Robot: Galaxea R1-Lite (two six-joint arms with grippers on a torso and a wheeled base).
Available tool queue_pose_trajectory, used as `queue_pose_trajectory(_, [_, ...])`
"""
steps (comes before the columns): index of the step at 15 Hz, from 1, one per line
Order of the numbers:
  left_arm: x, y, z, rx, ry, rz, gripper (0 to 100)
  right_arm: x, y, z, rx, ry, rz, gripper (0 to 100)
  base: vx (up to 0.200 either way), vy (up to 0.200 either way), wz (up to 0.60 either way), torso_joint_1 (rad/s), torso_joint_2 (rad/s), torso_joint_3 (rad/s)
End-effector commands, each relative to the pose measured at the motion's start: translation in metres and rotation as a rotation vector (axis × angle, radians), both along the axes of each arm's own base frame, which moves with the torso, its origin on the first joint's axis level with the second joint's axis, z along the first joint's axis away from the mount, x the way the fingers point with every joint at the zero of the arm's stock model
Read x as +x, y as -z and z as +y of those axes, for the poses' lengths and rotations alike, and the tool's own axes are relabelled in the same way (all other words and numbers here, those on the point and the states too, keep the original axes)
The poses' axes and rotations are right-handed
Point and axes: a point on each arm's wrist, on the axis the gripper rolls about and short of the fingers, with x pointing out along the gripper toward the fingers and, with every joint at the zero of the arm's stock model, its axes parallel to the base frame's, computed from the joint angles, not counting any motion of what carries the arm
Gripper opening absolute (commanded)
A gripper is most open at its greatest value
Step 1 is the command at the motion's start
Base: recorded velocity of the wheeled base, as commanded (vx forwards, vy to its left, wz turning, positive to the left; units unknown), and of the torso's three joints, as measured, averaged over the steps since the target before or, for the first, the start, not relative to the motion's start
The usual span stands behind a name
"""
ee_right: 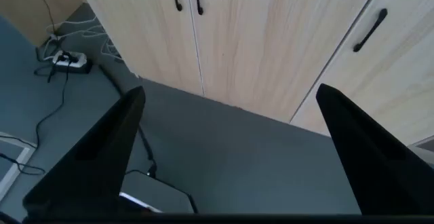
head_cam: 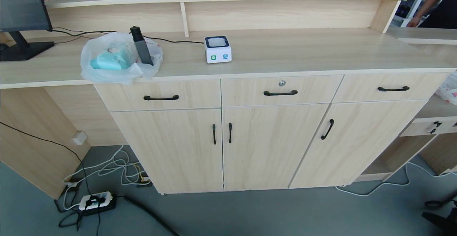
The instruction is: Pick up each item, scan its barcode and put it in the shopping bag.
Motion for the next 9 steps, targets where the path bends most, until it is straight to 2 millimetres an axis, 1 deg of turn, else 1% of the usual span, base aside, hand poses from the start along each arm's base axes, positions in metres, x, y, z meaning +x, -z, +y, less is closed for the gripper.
queue_pose_trajectory(1, [0.0,0.0,0.0,-0.001,0.0,0.0,100,-0.0431,0.0266,-0.0227,0.002,-0.061,-0.064,100,0.0,0.0,0.0,0.0,0.0,0.0])
queue_pose_trajectory(3, [0.0,0.0,0.0,-0.001,0.0,0.0,100,-0.0469,0.0286,-0.0249,0.019,-0.049,-0.071,100,0.0,0.0,0.0,0.0,0.0,0.0])
queue_pose_trajectory(5, [0.0,0.0,0.0,-0.001,0.0,0.0,100,-0.047,0.0289,-0.0248,0.065,0.033,-0.042,100,0.0,0.0,0.0,0.0,0.0,0.0])
queue_pose_trajectory(6, [0.0,0.0,0.0,-0.001,0.0,0.0,100,-0.0454,0.032,-0.0232,0.089,0.319,0.01,100,0.0,0.0,0.0,0.0,0.0,0.0])
queue_pose_trajectory(8, [0.0,0.0,0.0,-0.001,0.0,0.0,100,-0.0464,0.0328,-0.022,0.063,0.436,-0.002,100,0.0,0.0,0.0,0.0,0.0,0.0])
queue_pose_trajectory(9, [0.0,0.0,0.0,-0.002,0.0,0.0,100,-0.0487,0.0331,-0.0221,0.062,0.424,-0.031,100,0.0,0.0,0.0,0.0,0.0,0.0])
